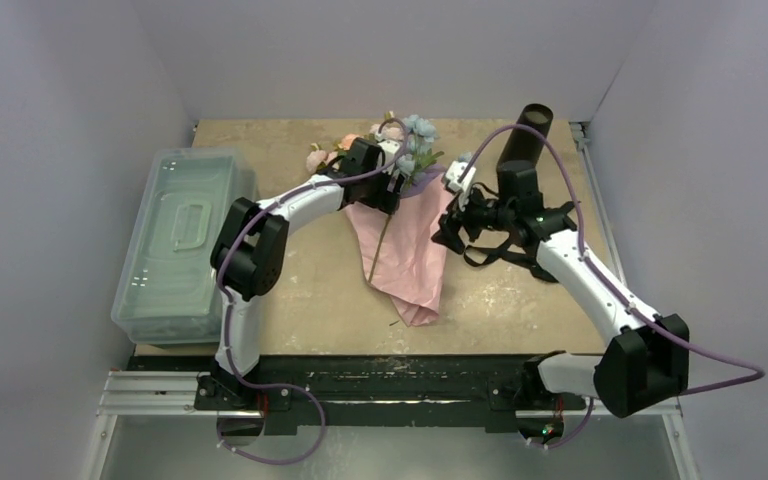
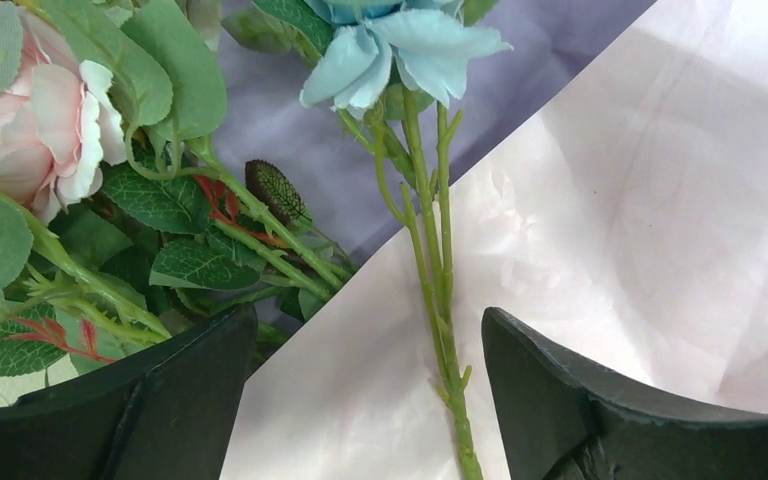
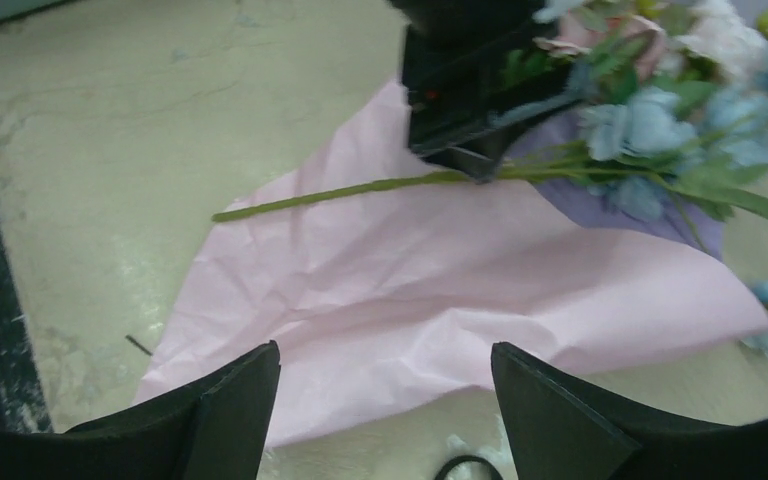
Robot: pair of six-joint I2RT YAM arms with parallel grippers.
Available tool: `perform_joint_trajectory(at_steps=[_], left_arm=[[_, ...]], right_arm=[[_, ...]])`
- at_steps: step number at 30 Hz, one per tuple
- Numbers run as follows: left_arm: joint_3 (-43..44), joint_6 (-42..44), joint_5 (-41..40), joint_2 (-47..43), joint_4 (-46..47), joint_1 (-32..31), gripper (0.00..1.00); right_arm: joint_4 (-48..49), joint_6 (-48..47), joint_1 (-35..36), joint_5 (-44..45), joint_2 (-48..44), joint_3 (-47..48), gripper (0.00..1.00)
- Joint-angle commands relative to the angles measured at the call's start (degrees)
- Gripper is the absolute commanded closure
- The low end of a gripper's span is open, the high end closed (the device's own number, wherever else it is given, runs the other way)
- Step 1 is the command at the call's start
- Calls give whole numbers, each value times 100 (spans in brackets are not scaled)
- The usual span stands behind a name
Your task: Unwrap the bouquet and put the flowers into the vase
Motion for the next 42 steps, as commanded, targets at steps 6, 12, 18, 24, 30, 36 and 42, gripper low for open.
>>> perform_joint_trajectory(at_steps=[6,12,18,24,30,36,42], left_arm=[[219,-224,646,99,-20,218,15],[140,-103,478,152,-21,216,11],[203,102,163,363,-108,215,10],[193,276,24,516,-135,215,10],[288,506,-140,592,-148,217,11],[376,615,-246,606,-183,249,11],[359,615,-239,711,-207,345,11]], right_arm=[[745,-1162,2187,1218,4,-1000,14],[1164,-1150,2897,1628,595,-948,12],[1212,-1273,3176,1942,1174,-997,12],[1440,-1107,3182,2464,1020,-1081,46],[1381,-989,3176,2388,351,-1339,100],[1295,-590,3144,2575,-696,-1774,100],[1271,-30,2965,3242,-2081,-2508,100]])
